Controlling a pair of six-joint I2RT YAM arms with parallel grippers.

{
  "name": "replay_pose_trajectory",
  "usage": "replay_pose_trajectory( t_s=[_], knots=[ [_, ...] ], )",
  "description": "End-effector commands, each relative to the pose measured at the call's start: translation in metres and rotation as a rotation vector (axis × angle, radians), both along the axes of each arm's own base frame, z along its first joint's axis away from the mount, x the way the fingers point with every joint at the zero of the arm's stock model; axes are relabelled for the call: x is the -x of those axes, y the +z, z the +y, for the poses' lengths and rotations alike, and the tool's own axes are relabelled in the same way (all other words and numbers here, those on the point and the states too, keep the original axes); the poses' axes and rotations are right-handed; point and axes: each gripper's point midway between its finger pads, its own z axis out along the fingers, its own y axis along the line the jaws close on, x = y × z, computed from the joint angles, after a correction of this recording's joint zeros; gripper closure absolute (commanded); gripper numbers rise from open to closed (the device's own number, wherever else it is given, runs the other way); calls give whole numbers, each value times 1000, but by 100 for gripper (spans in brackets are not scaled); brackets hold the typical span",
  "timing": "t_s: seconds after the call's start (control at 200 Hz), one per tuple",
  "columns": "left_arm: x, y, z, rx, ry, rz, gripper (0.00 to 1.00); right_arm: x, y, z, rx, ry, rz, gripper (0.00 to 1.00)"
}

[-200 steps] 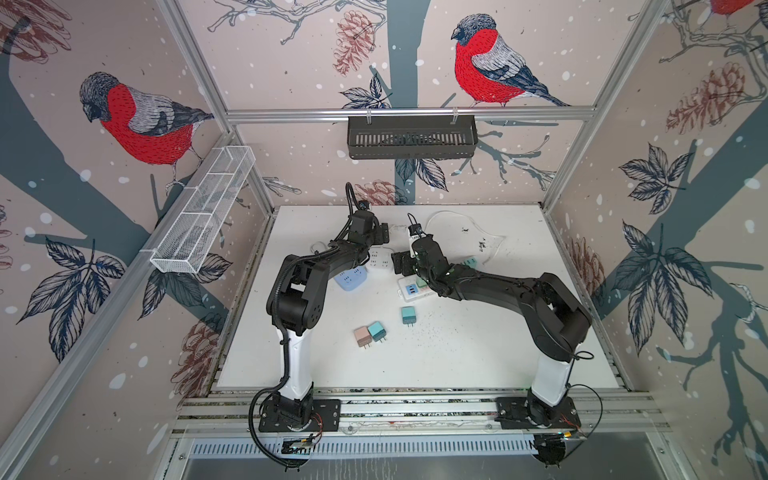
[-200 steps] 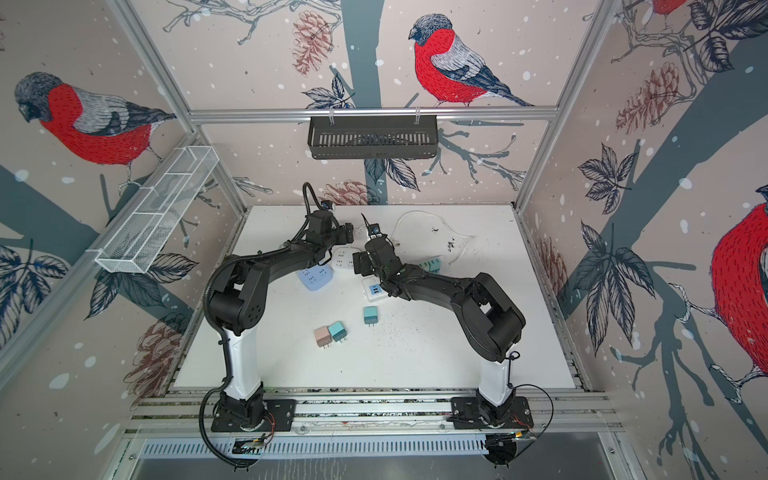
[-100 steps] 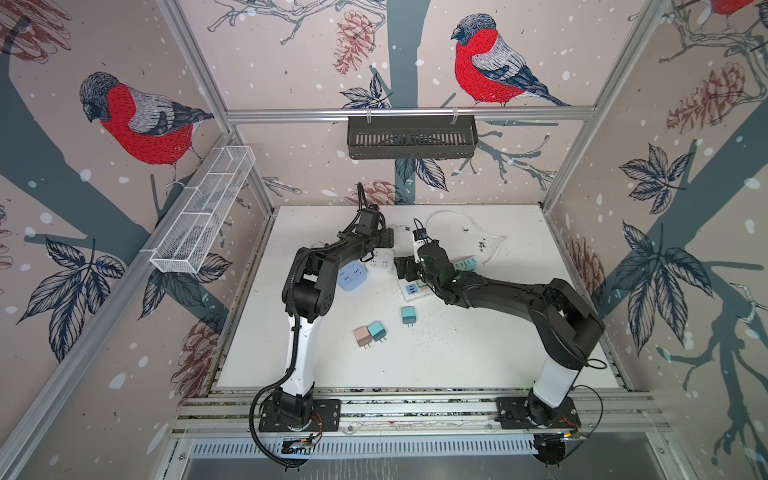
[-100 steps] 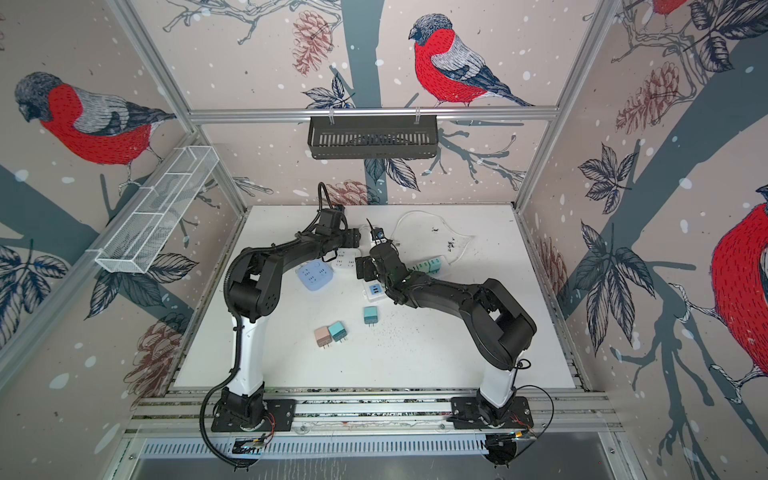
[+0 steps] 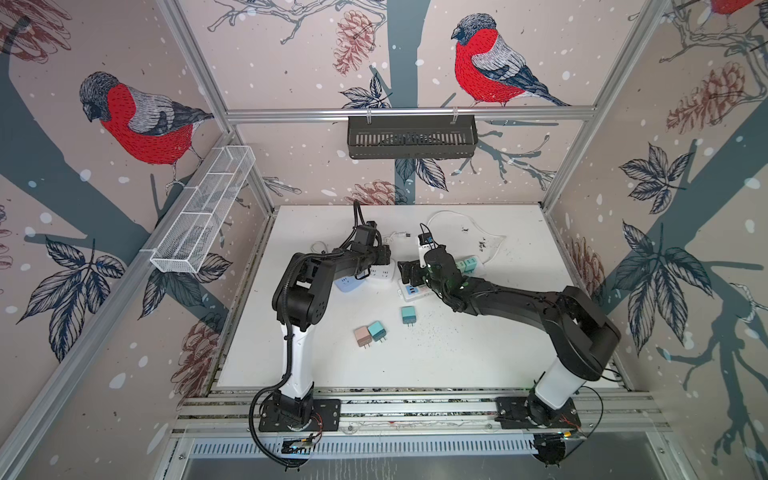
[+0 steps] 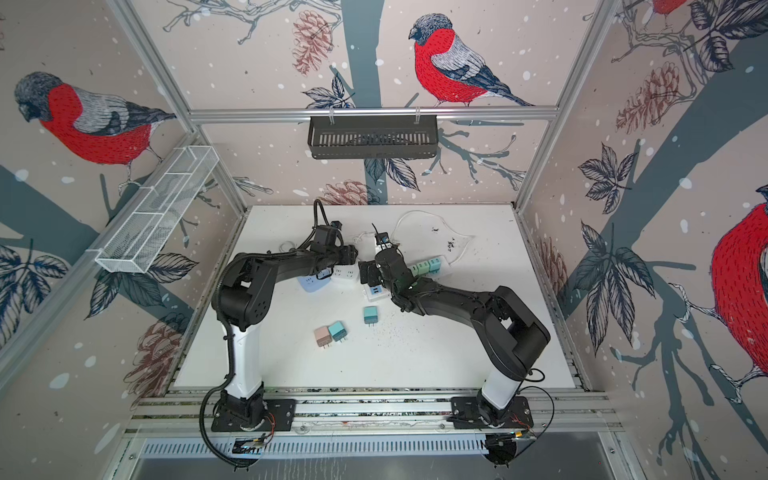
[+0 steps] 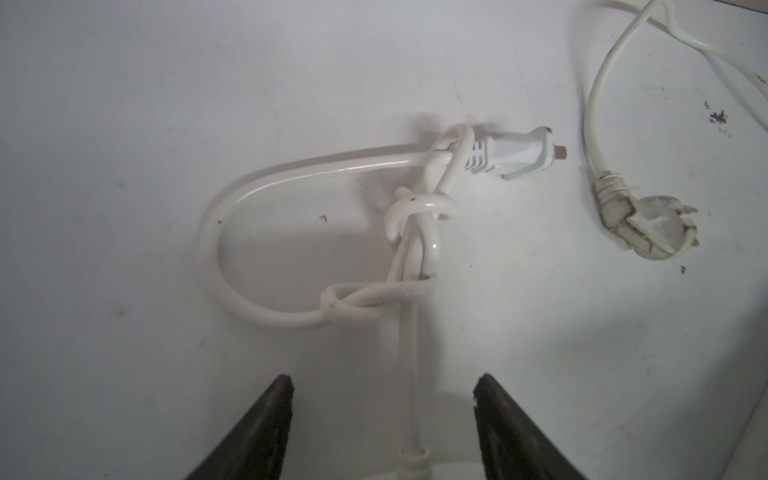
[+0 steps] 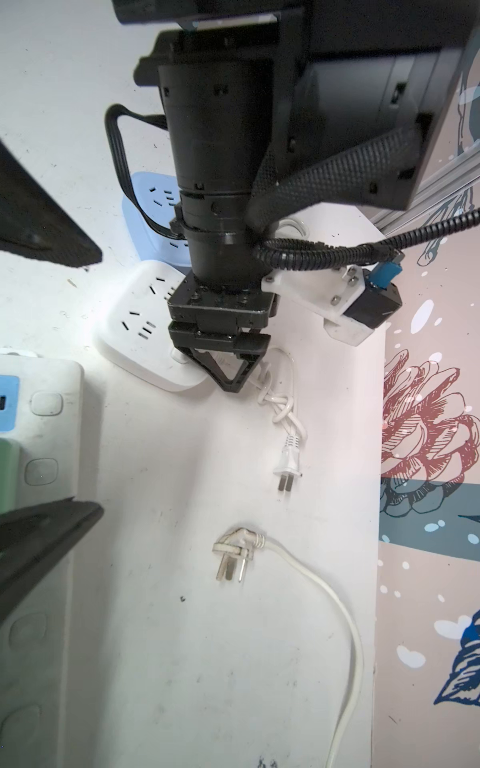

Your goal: Insert the plug

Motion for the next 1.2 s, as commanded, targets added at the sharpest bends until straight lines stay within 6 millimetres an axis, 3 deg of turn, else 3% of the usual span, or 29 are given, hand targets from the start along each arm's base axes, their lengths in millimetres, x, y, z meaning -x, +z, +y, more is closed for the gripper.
replay_pose_trajectory(
  t_s=[0.0, 0.145, 0.3, 0.435, 0.705, 0.836, 0.996, 1.096, 1.196],
  knots=[
    [12, 7, -2, 60, 51, -9, 34, 1, 13, -2, -40, -16, -32, 12],
    [36, 18, -8, 128, 85, -51, 35, 11, 14, -10, -37, -33, -43, 12],
    [67, 16, -14, 177, 91, -68, 35, 27, 14, -22, -51, -45, -54, 12],
    [84, 22, -7, 200, 122, -90, 35, 42, 14, -34, -63, -72, -67, 13],
    [103, 44, 0, 243, 120, -143, 32, 75, 3, -58, -69, -125, -82, 14],
    [107, 70, 3, 242, 106, -191, 28, 88, -8, -67, -55, -136, -68, 14],
    [126, 111, 27, 206, 133, -302, 25, 100, -23, -72, -32, -128, -44, 13],
    [147, 134, 53, 166, 172, -394, 24, 107, -31, -69, -16, -106, -31, 12],
    [173, 140, 90, 103, 255, -473, 21, 114, -36, -60, -7, -67, -29, 11]
  ],
)
